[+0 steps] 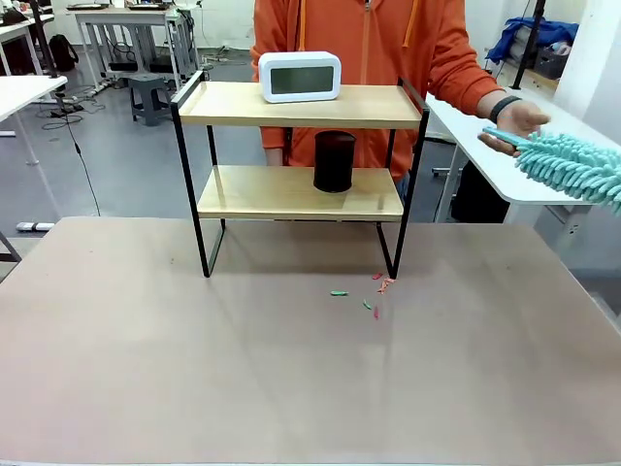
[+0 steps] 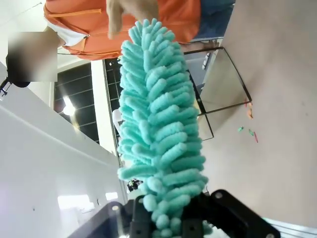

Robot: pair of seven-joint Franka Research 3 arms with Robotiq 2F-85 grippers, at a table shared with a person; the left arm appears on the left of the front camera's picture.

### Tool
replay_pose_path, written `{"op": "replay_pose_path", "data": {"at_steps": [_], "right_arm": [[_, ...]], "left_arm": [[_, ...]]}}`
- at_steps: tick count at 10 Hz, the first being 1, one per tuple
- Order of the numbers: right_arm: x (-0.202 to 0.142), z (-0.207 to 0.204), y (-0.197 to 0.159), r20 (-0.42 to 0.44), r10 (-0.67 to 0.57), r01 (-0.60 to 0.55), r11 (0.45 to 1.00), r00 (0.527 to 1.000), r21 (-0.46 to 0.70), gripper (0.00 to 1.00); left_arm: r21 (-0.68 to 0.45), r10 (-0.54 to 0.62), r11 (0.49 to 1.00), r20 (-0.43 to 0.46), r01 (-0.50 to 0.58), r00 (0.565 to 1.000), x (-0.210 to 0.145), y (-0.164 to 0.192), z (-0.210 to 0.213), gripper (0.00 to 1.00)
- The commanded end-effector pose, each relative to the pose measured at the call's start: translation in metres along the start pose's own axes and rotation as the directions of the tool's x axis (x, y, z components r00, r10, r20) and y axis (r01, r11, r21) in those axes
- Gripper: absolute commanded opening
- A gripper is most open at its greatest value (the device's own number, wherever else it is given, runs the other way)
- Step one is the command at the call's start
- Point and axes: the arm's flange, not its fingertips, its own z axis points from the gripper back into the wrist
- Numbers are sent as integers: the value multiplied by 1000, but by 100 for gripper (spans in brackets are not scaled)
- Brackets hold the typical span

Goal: Clean the shelf.
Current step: Hand the Duster back to the human.

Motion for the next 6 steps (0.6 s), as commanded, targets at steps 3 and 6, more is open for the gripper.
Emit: {"op": "replay_pose_path", "data": {"at_steps": [3, 6], "right_arm": [[0, -1, 1, -7, 23, -23, 999, 1000, 25, 0], [-1, -3, 1, -42, 6, -5, 999, 999, 35, 72]], "left_arm": [[1, -2, 1000, -13, 2, 1000, 0, -3, 1, 100], [1, -2, 1000, -13, 2, 1000, 0, -3, 1, 100]]}}
